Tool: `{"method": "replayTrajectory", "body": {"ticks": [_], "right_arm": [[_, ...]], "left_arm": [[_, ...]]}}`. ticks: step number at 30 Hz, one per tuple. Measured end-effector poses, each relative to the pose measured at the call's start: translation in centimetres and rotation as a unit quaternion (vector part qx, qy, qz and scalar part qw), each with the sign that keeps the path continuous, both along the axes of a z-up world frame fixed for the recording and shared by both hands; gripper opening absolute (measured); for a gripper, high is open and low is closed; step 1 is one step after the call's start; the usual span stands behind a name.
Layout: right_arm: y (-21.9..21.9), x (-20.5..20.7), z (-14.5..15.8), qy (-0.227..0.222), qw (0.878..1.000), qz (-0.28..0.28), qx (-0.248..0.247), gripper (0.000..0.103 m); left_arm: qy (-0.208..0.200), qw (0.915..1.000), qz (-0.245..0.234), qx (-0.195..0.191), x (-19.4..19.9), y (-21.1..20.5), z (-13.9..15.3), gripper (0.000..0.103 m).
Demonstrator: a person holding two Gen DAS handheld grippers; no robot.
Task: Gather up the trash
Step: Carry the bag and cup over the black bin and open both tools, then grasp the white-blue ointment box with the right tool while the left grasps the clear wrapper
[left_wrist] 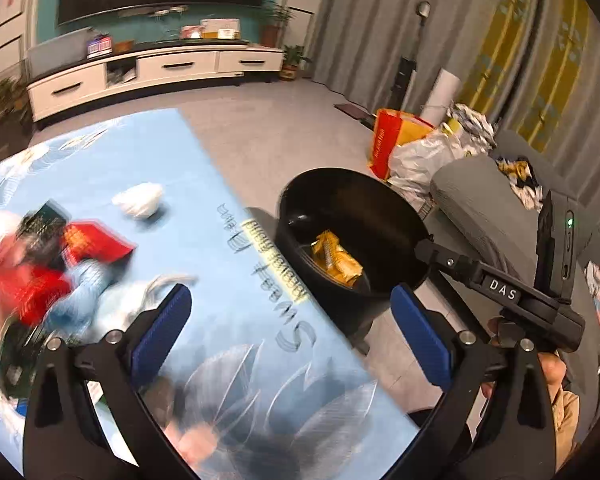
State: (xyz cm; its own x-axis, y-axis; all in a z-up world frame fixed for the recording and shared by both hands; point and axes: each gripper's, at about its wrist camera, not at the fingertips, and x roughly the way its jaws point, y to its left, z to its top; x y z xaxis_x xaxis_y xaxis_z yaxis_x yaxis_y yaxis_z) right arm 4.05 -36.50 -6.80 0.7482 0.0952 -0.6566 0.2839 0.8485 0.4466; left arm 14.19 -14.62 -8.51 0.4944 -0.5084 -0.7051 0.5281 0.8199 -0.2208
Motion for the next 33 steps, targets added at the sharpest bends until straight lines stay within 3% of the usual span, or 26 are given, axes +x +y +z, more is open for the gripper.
{"method": "replayTrajectory", "body": {"ticks": [8,16,25,29,33], "right_arm": [[7.4,-0.7,2.0,-0.003,0.993,0.108,-0.044,0.067],[15.2,-1.2,3.0,-0.001,0.975,0.208,-0.072,0.067],[25.1,-0.9,1.6,0.016,0.932,0.343,-0.115,0.067],[29.5,0.0,0.3,0.023,0.909,0.388,-0.148,0.067],[32.0,1.6,-0.4,0.023,0.898,0.403,-0.176,0.067]], "left_arm": [[-0.007,0.9945,0.104,0.001,-3.7,10.4,1.0,0.1],[0.018,0.9707,0.239,0.011,-5.6,22.2,-0.8,0.1],[0.054,0.9351,0.35,-0.002,-7.1,32.0,-3.9,0.1],[0.061,0.9303,0.361,-0.013,-7.3,33.8,-4.9,0.1],[0.064,0.9259,0.372,-0.014,-6.4,34.5,-5.4,0.1]]}}
